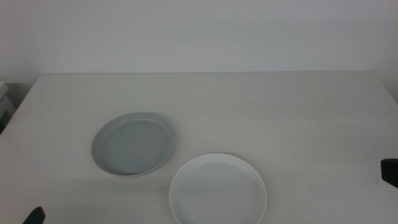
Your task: Stack the three bowls on top of each other.
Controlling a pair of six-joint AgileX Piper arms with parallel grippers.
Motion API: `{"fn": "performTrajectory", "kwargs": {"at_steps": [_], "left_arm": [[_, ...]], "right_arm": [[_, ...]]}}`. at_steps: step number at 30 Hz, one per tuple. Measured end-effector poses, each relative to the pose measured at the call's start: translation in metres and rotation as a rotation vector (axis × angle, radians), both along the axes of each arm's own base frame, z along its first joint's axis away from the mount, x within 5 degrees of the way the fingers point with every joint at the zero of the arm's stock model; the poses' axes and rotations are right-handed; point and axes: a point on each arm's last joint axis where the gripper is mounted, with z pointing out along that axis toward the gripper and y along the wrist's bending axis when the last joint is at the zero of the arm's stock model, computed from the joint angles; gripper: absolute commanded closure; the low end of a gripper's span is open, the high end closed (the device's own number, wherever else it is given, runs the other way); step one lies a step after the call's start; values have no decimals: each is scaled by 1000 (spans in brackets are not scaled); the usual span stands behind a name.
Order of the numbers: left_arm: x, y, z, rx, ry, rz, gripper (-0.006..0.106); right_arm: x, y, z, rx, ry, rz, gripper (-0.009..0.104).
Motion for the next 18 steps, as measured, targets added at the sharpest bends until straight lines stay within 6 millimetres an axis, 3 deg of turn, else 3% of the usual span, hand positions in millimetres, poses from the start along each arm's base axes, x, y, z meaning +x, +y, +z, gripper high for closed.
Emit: {"fn": "performTrajectory", "kwargs": {"at_steps": [6,11,15,18], "left_arm": [[3,0,6,-21,50,8,-2],[22,-2,54,-43,167,10,-2],[48,-4,104,-36,266,3,-2],[70,-6,129,-27,389,-5,-2]], "right_arm": [[0,0,0,-1,0,0,46],[0,0,0,-1,0,0,46],[0,0,0,-1,0,0,46],[0,0,0,-1,0,0,46]]}}
